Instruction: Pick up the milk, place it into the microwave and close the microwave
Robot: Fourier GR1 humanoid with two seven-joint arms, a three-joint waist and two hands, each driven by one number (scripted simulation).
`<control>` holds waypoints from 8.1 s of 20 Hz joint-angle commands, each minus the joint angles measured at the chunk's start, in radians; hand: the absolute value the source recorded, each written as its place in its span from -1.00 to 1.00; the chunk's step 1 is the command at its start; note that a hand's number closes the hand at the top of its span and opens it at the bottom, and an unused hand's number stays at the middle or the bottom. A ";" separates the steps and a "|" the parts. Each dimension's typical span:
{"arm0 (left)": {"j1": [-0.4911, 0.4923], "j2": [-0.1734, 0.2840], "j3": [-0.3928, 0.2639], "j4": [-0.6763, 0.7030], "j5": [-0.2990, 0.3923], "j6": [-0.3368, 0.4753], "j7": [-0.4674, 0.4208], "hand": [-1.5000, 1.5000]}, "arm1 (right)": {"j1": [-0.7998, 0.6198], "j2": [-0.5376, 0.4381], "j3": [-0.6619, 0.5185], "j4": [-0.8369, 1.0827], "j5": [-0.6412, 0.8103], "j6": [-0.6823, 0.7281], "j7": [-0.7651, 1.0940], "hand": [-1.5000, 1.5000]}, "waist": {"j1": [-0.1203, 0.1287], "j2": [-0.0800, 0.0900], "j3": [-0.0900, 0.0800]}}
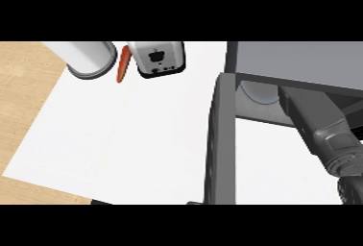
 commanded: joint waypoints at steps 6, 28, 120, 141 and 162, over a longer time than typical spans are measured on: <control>0.005 -0.021 -0.029 0.013 -0.027 -0.018 0.002 -1.00 | -0.077 0.023 -0.003 -0.021 -0.002 -0.073 0.019 -1.00 | -0.010 -0.026 -0.040; 0.075 -0.200 -0.254 0.087 -0.214 -0.250 -0.041 -1.00 | 0.054 0.030 -0.060 -0.024 -0.079 0.374 -0.094 -1.00 | -0.153 -0.069 -0.042; -1.133 -0.268 -1.444 1.237 -0.260 1.269 -0.576 1.00 | 1.577 -0.145 0.213 -2.099 -0.808 0.846 0.423 -1.00 | -0.431 -0.039 -0.049; -1.198 -0.268 -1.359 1.380 -0.015 1.235 -0.694 1.00 | 1.518 -0.190 0.180 -2.123 -0.913 0.831 0.482 -1.00 | -0.449 -0.015 -0.044; -1.199 -0.268 -1.380 1.391 0.079 1.291 -0.841 1.00 | 1.493 -0.253 0.196 -2.192 -1.005 0.884 0.524 -1.00 | -0.476 -0.003 -0.046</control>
